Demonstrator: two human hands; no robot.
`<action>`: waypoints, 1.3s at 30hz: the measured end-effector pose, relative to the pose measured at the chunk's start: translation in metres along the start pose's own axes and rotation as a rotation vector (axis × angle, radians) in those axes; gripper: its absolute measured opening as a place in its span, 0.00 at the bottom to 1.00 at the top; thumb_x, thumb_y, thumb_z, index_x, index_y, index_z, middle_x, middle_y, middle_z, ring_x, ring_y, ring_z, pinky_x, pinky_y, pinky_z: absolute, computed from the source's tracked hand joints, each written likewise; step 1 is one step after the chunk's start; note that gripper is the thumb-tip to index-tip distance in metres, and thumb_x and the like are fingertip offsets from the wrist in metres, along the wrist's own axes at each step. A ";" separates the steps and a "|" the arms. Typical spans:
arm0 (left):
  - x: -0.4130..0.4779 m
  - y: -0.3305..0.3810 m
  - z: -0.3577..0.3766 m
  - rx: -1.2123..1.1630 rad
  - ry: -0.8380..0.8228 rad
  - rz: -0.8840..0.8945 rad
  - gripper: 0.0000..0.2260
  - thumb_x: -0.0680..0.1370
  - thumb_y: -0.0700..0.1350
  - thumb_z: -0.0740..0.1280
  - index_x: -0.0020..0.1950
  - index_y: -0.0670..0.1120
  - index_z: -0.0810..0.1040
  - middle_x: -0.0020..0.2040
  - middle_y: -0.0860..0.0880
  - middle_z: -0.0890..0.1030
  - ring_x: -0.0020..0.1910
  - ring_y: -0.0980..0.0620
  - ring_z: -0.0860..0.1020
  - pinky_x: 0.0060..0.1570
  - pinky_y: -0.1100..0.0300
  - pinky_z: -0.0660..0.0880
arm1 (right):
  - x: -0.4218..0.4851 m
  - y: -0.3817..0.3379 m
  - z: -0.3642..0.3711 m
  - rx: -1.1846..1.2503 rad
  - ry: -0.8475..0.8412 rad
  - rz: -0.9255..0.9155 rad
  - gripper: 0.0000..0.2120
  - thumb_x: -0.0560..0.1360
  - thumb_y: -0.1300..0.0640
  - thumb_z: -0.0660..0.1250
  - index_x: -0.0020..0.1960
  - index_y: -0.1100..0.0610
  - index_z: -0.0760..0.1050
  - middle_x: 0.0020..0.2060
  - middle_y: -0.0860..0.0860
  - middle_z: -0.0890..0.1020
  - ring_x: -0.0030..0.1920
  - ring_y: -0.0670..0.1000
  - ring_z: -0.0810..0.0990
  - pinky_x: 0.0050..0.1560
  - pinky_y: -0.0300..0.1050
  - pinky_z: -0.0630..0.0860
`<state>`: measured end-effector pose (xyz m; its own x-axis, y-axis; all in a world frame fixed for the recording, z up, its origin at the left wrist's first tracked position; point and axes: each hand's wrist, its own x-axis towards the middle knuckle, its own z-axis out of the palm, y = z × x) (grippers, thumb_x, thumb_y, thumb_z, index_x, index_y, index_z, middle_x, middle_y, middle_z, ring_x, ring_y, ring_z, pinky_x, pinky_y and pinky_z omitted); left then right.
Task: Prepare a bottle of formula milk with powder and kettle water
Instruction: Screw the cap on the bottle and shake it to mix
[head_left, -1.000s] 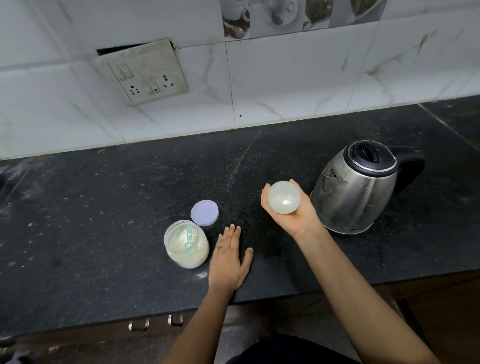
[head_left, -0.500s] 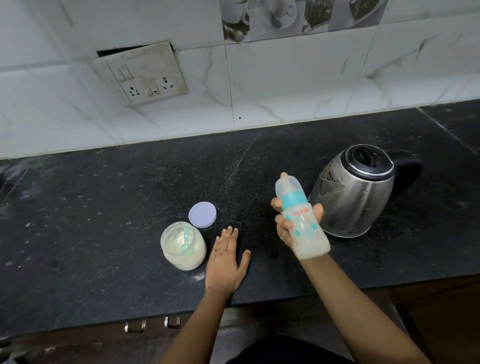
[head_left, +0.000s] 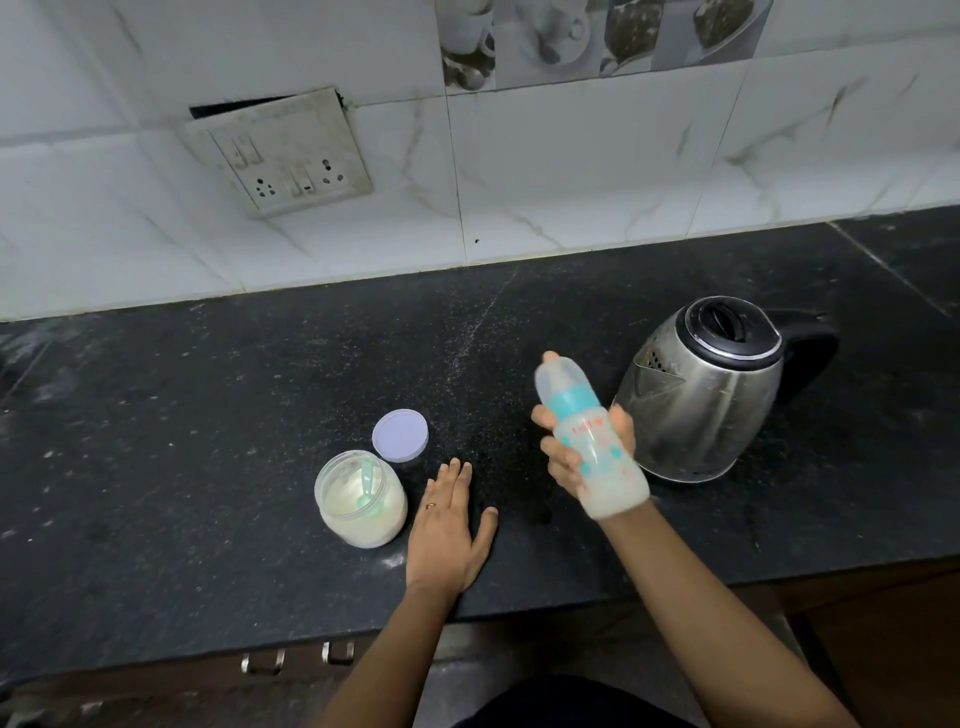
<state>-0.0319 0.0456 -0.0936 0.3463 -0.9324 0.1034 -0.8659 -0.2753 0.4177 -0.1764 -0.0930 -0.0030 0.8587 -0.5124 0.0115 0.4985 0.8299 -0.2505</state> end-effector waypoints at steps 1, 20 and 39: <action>0.000 0.000 0.000 -0.001 0.001 0.000 0.32 0.77 0.61 0.49 0.77 0.46 0.59 0.77 0.47 0.59 0.77 0.53 0.53 0.75 0.61 0.43 | -0.001 0.000 0.008 -0.061 0.027 -0.020 0.28 0.72 0.53 0.72 0.62 0.64 0.61 0.52 0.61 0.76 0.42 0.56 0.81 0.40 0.49 0.81; 0.000 -0.001 -0.001 -0.024 0.000 0.004 0.31 0.77 0.61 0.50 0.77 0.46 0.59 0.78 0.48 0.59 0.77 0.54 0.53 0.75 0.62 0.42 | 0.006 0.002 0.029 -0.008 0.029 -0.049 0.33 0.69 0.53 0.75 0.66 0.62 0.64 0.51 0.60 0.74 0.48 0.54 0.75 0.48 0.51 0.79; 0.000 -0.003 0.000 -0.035 -0.008 0.003 0.32 0.76 0.61 0.48 0.77 0.46 0.59 0.78 0.48 0.59 0.77 0.54 0.53 0.74 0.63 0.41 | -0.002 0.015 0.006 0.099 0.058 0.037 0.35 0.69 0.59 0.75 0.69 0.64 0.61 0.54 0.64 0.76 0.45 0.57 0.81 0.46 0.53 0.81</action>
<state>-0.0293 0.0465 -0.0947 0.3410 -0.9350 0.0973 -0.8534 -0.2645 0.4492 -0.1697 -0.0784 -0.0009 0.8698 -0.4906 -0.0524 0.4785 0.8647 -0.1527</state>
